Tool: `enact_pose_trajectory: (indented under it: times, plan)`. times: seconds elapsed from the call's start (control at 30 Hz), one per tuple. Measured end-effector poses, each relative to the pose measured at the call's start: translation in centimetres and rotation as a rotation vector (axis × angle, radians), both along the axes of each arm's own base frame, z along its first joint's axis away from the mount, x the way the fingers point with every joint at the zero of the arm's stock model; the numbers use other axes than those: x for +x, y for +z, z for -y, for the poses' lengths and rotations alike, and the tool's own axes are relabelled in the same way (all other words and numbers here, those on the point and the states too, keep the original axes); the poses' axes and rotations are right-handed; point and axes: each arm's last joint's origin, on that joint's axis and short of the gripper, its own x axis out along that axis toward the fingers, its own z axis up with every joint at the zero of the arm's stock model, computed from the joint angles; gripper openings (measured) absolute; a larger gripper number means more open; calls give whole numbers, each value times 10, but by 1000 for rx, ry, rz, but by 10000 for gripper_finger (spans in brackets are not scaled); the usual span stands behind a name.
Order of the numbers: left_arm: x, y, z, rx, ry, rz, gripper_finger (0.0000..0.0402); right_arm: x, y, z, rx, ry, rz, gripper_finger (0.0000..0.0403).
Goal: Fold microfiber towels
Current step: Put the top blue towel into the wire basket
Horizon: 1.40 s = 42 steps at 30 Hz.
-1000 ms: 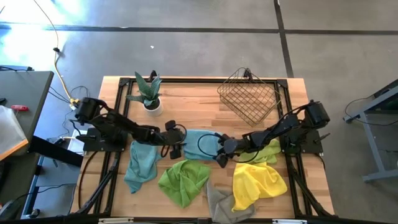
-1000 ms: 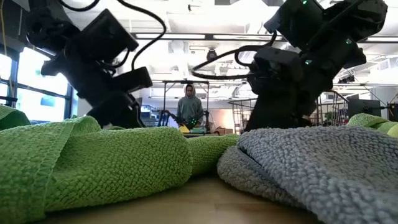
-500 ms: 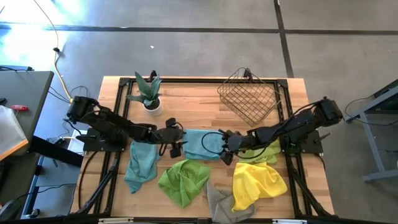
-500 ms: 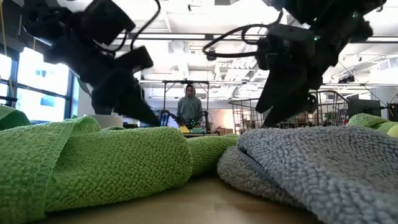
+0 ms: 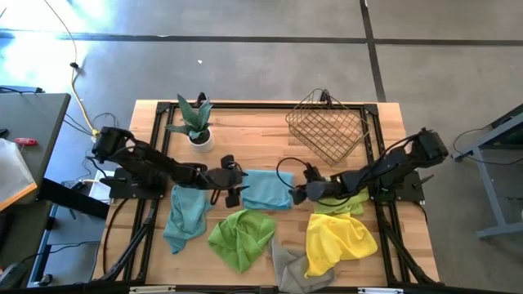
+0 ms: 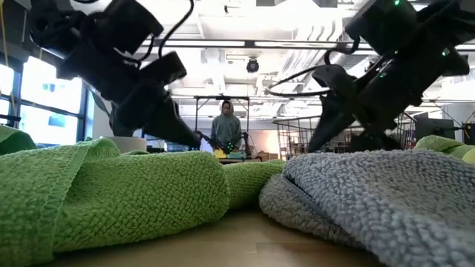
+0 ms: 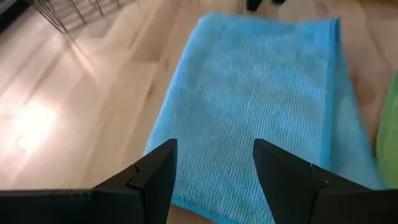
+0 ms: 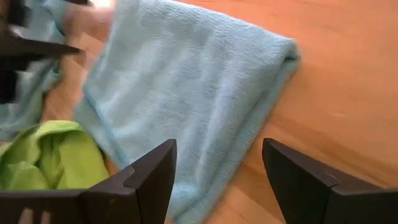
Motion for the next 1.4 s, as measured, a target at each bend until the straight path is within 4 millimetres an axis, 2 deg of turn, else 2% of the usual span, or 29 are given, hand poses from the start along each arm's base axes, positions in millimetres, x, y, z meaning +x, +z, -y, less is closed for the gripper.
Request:
enact_pose_trajectory:
  times: [0.3, 0.43, 0.73, 0.87, 1.17, 1.4]
  plan:
    - [8, -22, 3, -50, -64, -6, 202, 15, -20, 2, 63, -97, -19, 232]
    - [10, -32, 3, -65, -66, -14, 202, 22, -18, 1, 55, -82, -11, 232]
    - [12, -36, 6, -70, -72, 11, 202, 23, -17, 1, 44, -69, -24, 222]
    - [12, -36, 6, -72, -70, 11, 202, 23, -18, 1, 35, -76, -29, 175]
    - [13, -36, 6, -92, -53, 22, 202, 18, -22, 5, -57, -57, -102, 15]
    - [13, -10, 6, -118, -38, 118, 202, 20, -19, 10, -72, 7, -110, 3]
